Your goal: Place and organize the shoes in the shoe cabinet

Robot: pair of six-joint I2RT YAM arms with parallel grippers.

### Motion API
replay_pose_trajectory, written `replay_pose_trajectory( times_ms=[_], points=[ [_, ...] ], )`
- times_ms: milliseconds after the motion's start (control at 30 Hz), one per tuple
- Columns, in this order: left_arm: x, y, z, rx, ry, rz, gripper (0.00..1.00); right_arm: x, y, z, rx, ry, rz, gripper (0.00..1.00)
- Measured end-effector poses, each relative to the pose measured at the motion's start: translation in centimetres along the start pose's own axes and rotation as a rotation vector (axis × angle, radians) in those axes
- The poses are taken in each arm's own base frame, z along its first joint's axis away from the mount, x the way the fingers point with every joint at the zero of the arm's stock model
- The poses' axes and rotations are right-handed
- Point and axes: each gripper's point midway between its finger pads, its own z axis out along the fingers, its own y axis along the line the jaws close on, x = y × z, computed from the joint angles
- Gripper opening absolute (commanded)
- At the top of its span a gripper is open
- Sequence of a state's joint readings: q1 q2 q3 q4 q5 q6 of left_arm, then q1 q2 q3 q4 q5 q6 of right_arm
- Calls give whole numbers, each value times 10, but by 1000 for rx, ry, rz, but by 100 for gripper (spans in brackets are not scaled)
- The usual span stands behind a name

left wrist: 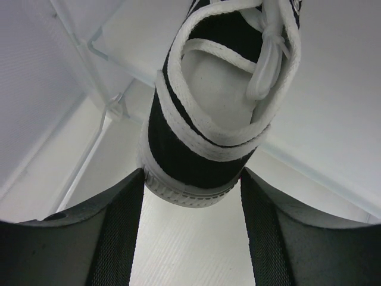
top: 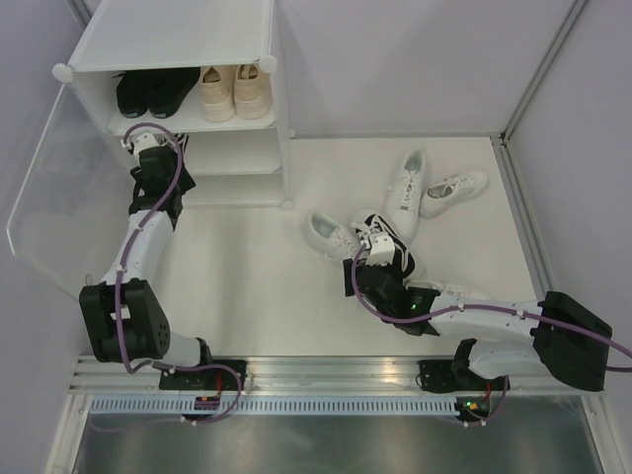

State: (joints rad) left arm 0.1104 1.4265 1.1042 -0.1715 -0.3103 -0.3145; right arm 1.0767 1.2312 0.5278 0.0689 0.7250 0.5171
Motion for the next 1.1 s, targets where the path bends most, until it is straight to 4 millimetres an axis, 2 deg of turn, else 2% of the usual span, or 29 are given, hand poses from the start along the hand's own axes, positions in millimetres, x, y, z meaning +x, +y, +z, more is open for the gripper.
replay_pose_trajectory(
  times_ms=[100, 467, 600, 1100],
  points=[
    [-7, -4, 7, -1, -8, 3, 55, 0, 0, 0, 0, 0, -2, 92],
    [-27, -13, 33, -30, -28, 0, 48, 0, 0, 0, -2, 1, -9, 92],
    [-29, -12, 43, -61, -38, -1, 48, 1, 0, 0, -1, 3, -11, 92],
    [-42, -10, 58, -152, -79, -27, 47, 4, 1, 5, 9, 1, -24, 92]
  ],
)
